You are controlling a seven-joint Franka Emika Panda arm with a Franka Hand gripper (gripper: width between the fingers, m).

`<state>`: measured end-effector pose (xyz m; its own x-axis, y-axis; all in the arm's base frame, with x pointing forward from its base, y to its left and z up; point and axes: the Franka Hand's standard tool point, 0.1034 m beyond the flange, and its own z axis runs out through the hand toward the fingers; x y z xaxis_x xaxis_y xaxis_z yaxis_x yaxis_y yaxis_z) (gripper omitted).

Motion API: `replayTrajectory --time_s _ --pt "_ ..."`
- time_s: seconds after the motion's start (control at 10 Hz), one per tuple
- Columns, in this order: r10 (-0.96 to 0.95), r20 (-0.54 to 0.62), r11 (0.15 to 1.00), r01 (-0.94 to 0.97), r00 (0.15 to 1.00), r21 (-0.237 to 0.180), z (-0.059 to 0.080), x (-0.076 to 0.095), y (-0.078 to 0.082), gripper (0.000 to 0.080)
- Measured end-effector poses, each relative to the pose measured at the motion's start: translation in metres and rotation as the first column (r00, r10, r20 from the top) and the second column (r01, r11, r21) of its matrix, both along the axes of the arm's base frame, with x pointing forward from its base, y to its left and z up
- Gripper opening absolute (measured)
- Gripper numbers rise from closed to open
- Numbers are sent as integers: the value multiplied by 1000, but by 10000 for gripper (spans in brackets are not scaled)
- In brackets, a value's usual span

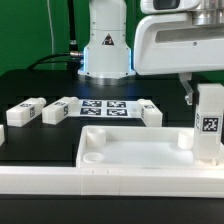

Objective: Assemble desk

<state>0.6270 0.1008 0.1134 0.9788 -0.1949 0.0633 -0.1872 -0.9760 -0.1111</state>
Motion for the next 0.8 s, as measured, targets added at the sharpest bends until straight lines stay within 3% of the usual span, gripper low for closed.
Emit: replayTrajectory --time_s 0.4,0.8 --pt "-352 -57 934 355 934 46 0 0 -2 290" --pt "-590 -112 800 598 800 52 0 -1 1 290"
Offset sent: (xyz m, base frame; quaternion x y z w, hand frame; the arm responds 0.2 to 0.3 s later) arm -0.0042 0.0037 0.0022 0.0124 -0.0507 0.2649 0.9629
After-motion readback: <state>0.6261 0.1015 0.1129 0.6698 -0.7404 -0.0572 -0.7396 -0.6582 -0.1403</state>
